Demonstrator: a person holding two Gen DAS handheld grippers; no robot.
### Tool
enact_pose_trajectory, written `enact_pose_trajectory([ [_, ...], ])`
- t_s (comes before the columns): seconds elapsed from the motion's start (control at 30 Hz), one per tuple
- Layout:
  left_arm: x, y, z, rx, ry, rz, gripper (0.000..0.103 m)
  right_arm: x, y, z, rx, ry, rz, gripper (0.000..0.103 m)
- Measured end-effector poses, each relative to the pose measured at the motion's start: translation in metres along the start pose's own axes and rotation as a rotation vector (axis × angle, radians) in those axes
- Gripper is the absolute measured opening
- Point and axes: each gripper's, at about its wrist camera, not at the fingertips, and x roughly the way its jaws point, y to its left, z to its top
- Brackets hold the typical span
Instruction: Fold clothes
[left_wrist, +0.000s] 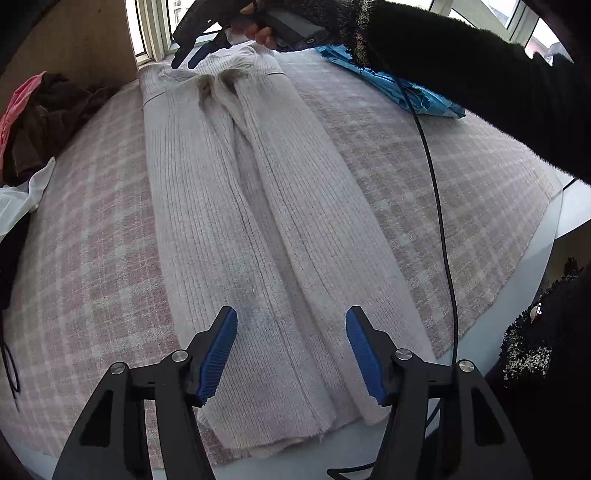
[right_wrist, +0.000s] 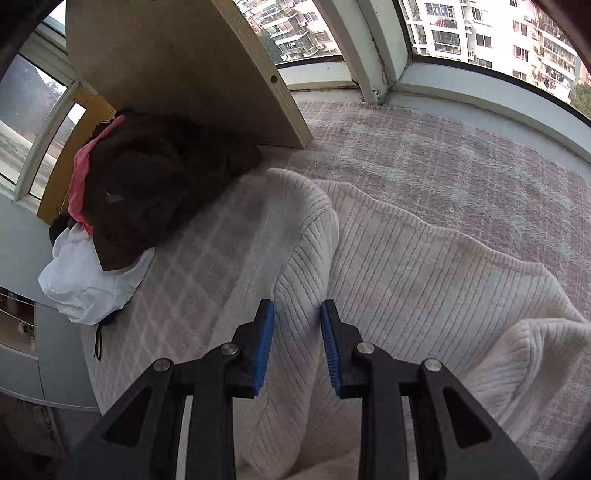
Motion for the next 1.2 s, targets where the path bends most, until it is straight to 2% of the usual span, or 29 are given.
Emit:
enact_pose_trajectory([
  [0.1, 0.001, -0.002, -0.007, 0.017, 0.027, 0.005, 0.059, 0.004, 0.003, 0.000, -0.006, 0.004, -0.010, 0.027],
  [0.2, -0.019, 0.005, -0.017, 0.008, -0.001, 0.005, 0.058, 0.004, 0.001, -0.003, -0.015, 0.014, -0.025, 0.026],
  [0.33, -0.047, 0.025, -0.035, -0.035, -0.016, 0.044, 0.058, 0.001, -0.001, -0.010, 0.018, 0.010, -0.015, 0.026],
  [0.4, -0.048, 0.024, -0.041, -0.021, 0.004, 0.020, 0.057, 0.000, -0.001, -0.013, 0.031, 0.009, -0.011, 0.026],
  [0.47, -0.042, 0.015, -0.041, 0.015, 0.020, 0.003, 0.058, 0.000, 0.000, -0.014, 0.042, 0.012, -0.006, 0.026],
  [0.57, -0.014, -0.007, -0.027, 0.087, 0.031, 0.024, 0.058, -0.001, 0.003, -0.016, 0.051, 0.014, 0.001, 0.026],
  [0.77, 0.014, -0.011, -0.019, 0.140, 0.029, 0.050, 0.056, 0.004, 0.013, -0.019, 0.033, 0.021, -0.017, 0.026],
  [0.83, 0.011, -0.007, -0.020, 0.154, 0.023, 0.076, 0.034, 0.006, 0.013, -0.017, 0.046, 0.019, -0.008, 0.023],
  [0.87, 0.007, 0.001, -0.020, 0.126, 0.021, 0.059, 0.016, 0.008, 0.013, -0.015, 0.054, 0.018, -0.003, 0.014],
  [0.9, 0.004, 0.008, -0.020, 0.099, 0.020, 0.043, 0.010, 0.008, 0.013, -0.014, 0.064, 0.017, 0.004, 0.012],
  [0.97, -0.002, 0.015, -0.021, 0.086, 0.022, 0.045, 0.009, 0.006, 0.012, -0.015, 0.075, 0.014, 0.013, 0.011],
  [1.1, -0.013, 0.010, -0.029, 0.156, 0.034, 0.095, 0.009, -0.005, 0.011, -0.024, 0.088, -0.002, 0.028, 0.010],
  [1.2, -0.021, 0.011, -0.031, 0.163, 0.041, 0.089, 0.009, -0.013, 0.004, -0.031, 0.114, -0.025, 0.062, 0.010],
])
